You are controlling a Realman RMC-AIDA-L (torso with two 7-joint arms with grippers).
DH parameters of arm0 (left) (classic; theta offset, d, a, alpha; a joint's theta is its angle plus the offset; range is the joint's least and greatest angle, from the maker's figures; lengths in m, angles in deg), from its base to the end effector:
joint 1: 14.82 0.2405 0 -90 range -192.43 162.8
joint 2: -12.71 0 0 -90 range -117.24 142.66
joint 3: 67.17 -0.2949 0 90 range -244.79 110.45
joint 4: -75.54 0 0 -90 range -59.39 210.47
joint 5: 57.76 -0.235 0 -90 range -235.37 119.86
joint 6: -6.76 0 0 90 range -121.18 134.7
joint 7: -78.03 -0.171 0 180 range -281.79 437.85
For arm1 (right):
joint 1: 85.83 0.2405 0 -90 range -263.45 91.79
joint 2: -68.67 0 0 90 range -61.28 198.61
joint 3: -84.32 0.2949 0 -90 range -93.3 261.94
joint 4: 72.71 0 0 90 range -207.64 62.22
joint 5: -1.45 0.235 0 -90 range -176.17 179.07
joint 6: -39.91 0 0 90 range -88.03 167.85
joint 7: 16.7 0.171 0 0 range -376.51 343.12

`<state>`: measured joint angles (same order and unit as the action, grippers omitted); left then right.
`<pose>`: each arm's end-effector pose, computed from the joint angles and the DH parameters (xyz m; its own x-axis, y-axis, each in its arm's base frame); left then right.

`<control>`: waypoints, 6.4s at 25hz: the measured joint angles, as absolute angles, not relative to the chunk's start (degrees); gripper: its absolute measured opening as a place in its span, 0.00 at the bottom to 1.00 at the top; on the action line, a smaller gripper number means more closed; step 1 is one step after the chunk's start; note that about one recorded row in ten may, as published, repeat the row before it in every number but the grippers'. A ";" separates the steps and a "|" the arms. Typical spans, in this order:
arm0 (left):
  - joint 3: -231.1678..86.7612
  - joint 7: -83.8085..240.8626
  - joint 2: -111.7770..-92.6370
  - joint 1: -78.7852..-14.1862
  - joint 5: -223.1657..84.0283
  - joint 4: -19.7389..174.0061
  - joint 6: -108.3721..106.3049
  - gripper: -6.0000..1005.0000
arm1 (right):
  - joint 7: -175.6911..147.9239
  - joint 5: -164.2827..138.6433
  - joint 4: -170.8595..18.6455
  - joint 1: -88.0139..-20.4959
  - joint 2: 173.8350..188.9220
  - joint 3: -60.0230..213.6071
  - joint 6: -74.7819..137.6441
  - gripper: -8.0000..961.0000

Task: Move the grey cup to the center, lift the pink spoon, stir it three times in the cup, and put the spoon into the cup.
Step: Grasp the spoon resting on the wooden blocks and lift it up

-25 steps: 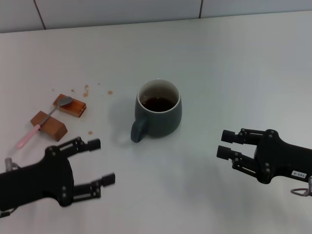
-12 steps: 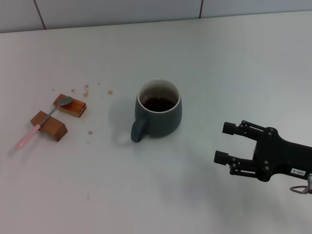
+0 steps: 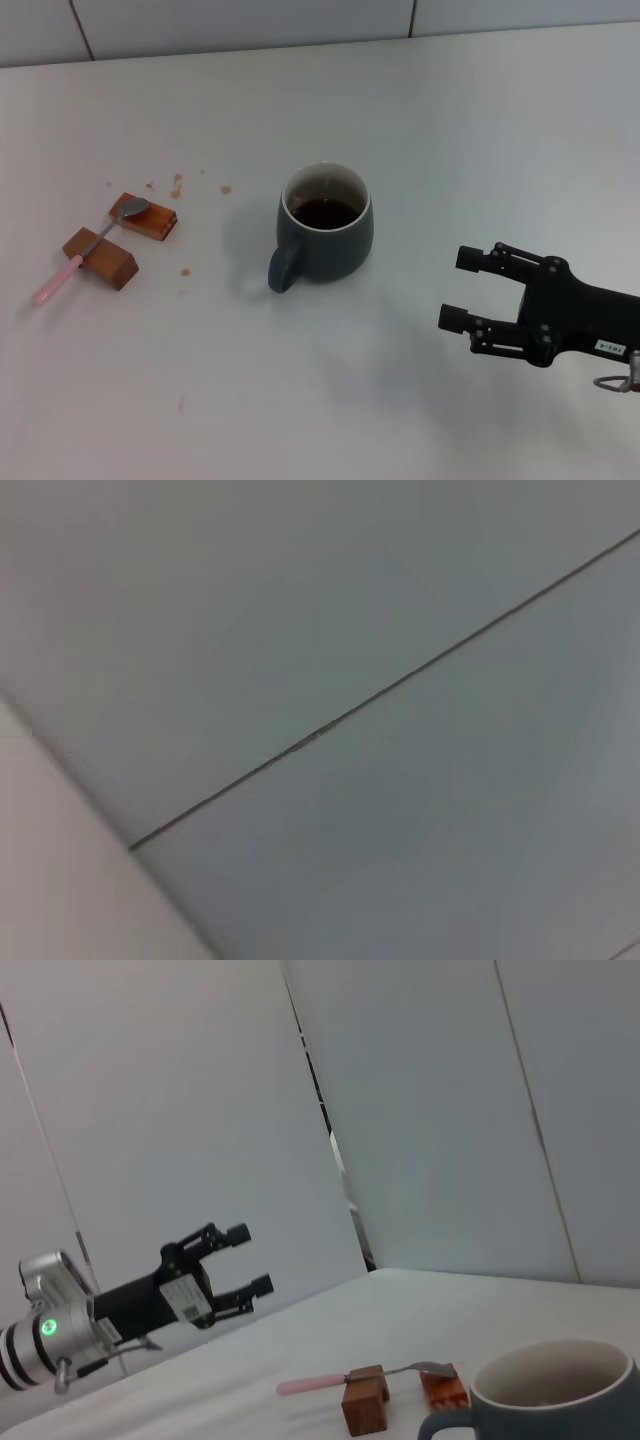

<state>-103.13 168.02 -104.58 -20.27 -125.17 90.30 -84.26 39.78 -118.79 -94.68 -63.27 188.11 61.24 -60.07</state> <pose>-0.4285 0.2416 0.0159 -0.2043 0.2338 0.9506 0.9302 -0.2563 0.2629 0.3381 0.2846 -0.0648 0.6798 -0.2696 -0.6820 -0.4591 -0.8817 -0.1090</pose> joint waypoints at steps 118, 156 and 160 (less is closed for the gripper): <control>-104.70 178.54 -105.33 -25.99 -136.50 83.75 -70.05 0.46 | 43.90 -119.22 -94.68 -61.94 188.02 57.40 -58.09 0.87; -104.43 180.76 -105.33 -26.21 -136.51 83.71 -67.85 0.30 | 44.56 -119.22 -94.69 -61.85 188.02 56.55 -57.53 0.87; -104.48 180.77 -105.33 -26.21 -136.51 83.71 -68.15 0.29 | 44.57 -119.22 -94.69 -61.84 188.02 56.55 -57.50 0.87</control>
